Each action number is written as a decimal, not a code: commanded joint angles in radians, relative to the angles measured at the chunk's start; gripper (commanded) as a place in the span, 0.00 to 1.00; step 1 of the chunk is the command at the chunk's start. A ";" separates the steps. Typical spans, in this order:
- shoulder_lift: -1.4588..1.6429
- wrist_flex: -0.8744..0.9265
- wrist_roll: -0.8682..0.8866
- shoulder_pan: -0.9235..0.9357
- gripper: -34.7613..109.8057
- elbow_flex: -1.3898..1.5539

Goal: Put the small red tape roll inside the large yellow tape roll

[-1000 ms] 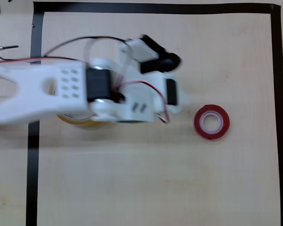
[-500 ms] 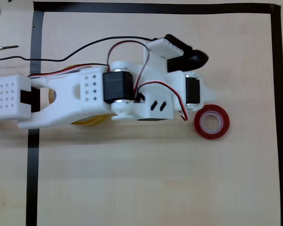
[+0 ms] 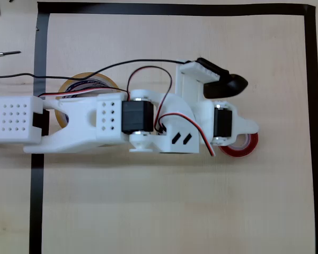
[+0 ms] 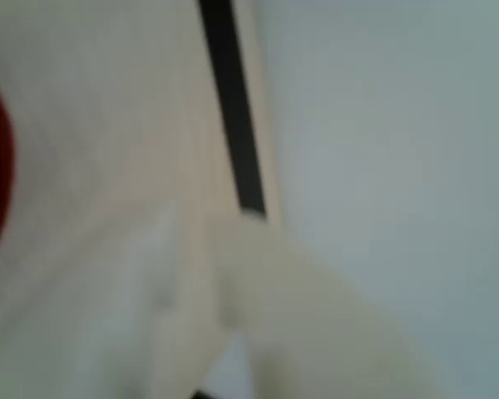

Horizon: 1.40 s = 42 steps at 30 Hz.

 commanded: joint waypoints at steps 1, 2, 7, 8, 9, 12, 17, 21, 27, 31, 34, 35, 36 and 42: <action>0.046 -0.066 0.035 0.017 0.24 -0.104; 0.037 -0.075 0.035 0.015 0.24 -0.104; 0.006 -0.104 0.035 0.015 0.24 -0.104; 0.000 -0.110 0.035 0.015 0.24 -0.104; -0.005 -0.118 0.035 0.015 0.24 -0.104; -0.020 -0.138 0.035 0.023 0.24 -0.104; -0.041 -0.112 0.032 0.029 0.24 -0.103; -0.041 -0.044 0.035 0.035 0.24 -0.104; -0.011 0.067 0.029 0.038 0.24 -0.104; 0.018 0.156 0.028 0.037 0.24 -0.104; 0.037 0.210 0.028 0.037 0.24 -0.104; 0.043 0.229 0.028 0.037 0.24 -0.104; 0.049 0.245 0.028 0.037 0.24 -0.104; 0.066 0.327 0.026 0.029 0.24 -0.104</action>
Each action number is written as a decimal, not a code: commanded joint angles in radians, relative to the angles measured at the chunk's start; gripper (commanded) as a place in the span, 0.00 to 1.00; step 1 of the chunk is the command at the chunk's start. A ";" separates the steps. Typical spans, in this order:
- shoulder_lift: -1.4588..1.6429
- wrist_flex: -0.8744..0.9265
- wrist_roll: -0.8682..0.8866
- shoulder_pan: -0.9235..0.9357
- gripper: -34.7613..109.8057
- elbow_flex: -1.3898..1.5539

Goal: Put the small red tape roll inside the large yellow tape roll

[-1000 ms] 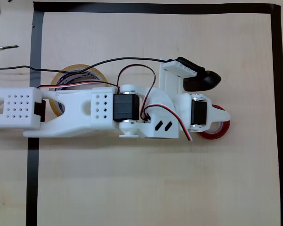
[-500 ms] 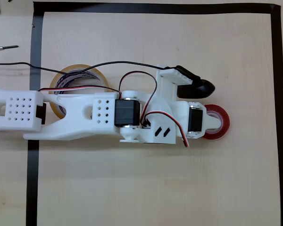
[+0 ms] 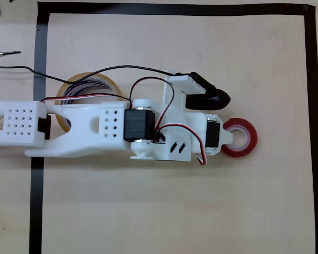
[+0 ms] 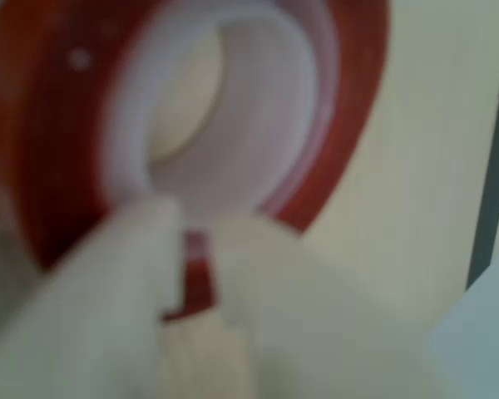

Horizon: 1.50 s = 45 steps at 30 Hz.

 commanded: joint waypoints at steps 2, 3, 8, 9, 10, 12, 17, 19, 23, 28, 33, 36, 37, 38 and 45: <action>0.138 0.077 0.023 0.003 0.24 -0.063; 0.138 0.077 0.023 0.002 0.24 -0.063; 0.153 0.123 0.012 -0.012 0.24 -0.063; 0.155 0.138 0.009 -0.014 0.24 -0.063; 0.156 0.153 0.009 -0.015 0.24 -0.063; 0.166 0.189 0.008 -0.015 0.24 -0.063; 0.186 0.313 0.008 -0.025 0.24 -0.061; 0.192 0.360 0.008 -0.026 0.24 -0.061; 0.204 0.462 0.008 -0.031 0.24 -0.061; 0.219 0.561 0.008 -0.029 0.24 -0.061; 0.201 0.518 0.008 -0.006 0.24 -0.061; 0.199 0.462 0.008 0.006 0.28 -0.063; 0.212 0.449 0.008 0.008 0.30 -0.063; 0.230 0.437 0.008 0.008 0.31 -0.063; 0.391 0.508 0.008 -0.020 0.32 -0.063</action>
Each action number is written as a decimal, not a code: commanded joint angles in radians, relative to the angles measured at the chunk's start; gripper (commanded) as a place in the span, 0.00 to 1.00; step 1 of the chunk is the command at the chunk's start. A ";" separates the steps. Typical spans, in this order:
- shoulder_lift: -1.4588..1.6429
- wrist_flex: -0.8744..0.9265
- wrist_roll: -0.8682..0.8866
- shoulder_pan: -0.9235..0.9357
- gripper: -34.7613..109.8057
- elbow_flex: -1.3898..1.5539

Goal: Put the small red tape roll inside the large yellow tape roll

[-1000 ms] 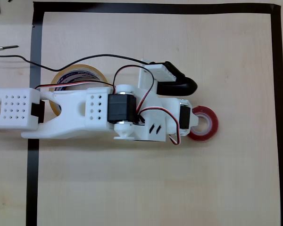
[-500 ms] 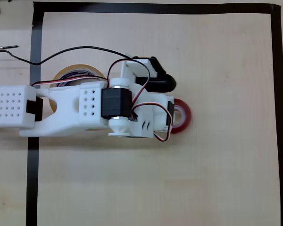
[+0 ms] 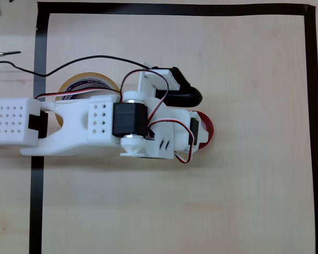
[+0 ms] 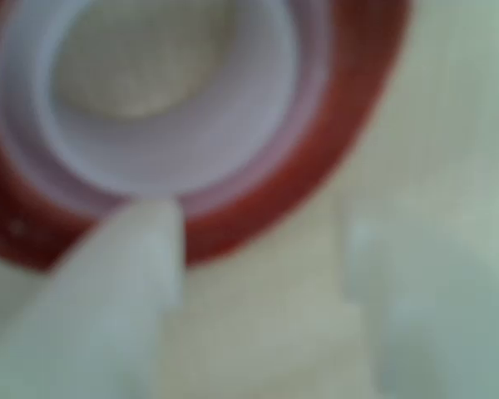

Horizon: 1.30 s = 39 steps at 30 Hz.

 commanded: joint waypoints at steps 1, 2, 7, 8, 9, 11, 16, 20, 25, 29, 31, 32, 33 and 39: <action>0.241 0.083 0.008 -0.017 0.33 -0.049; 0.238 0.112 0.008 -0.023 0.33 -0.049; 0.161 0.192 0.009 -0.043 0.36 -0.049; 0.140 0.192 0.011 -0.043 0.37 -0.049; 0.120 0.192 0.011 -0.044 0.37 -0.049; 0.081 0.184 0.011 -0.046 0.37 -0.049; 0.002 0.144 0.009 -0.037 0.40 -0.049; -0.043 0.127 0.008 -0.032 0.40 -0.049; -0.081 0.124 0.008 -0.025 0.41 -0.049; -0.083 0.126 0.009 -0.017 0.24 -0.049; -0.084 0.137 0.009 -0.015 0.24 -0.049; -0.084 0.143 0.009 -0.015 0.24 -0.049; -0.084 0.149 0.009 -0.015 0.24 -0.049; -0.060 0.175 0.008 -0.017 0.24 -0.049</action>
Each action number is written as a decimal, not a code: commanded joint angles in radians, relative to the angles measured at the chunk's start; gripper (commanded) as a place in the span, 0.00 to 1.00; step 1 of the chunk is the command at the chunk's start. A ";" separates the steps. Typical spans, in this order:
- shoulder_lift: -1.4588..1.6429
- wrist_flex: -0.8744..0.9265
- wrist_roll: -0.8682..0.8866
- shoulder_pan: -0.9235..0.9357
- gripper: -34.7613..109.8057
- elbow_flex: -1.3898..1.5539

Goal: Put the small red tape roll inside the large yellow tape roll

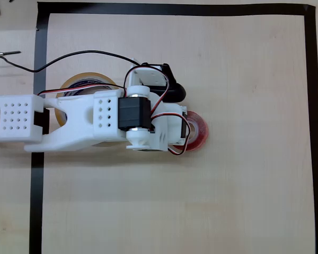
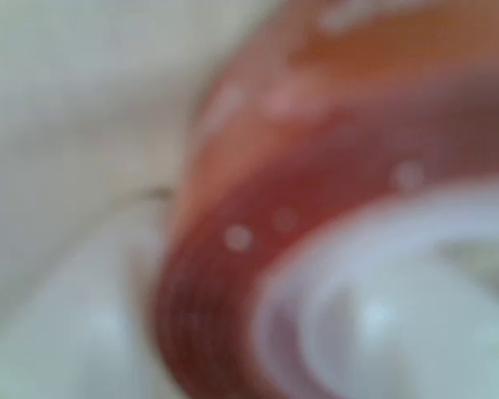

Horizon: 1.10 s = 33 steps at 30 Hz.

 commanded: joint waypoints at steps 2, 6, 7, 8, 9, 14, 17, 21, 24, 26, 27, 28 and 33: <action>0.067 0.040 0.006 0.012 0.24 -0.040; 0.155 0.064 -0.015 0.015 0.24 -0.040; 0.186 0.074 -0.026 0.015 0.24 -0.040; 0.218 0.084 -0.038 0.012 0.24 -0.040; 0.255 0.086 -0.051 0.008 0.24 -0.035; 0.506 0.086 -0.086 -0.014 0.24 0.077; 0.680 0.086 -0.087 -0.038 0.24 0.189; 0.948 0.086 -0.078 -0.091 0.24 0.459; 1.132 0.086 -0.029 -0.133 0.24 0.692; 1.241 0.086 0.008 -0.166 0.24 0.853; 1.290 0.086 0.031 -0.179 0.24 0.930; 1.338 0.086 0.043 -0.196 0.24 1.009; 1.537 -0.005 0.071 -0.224 0.24 1.443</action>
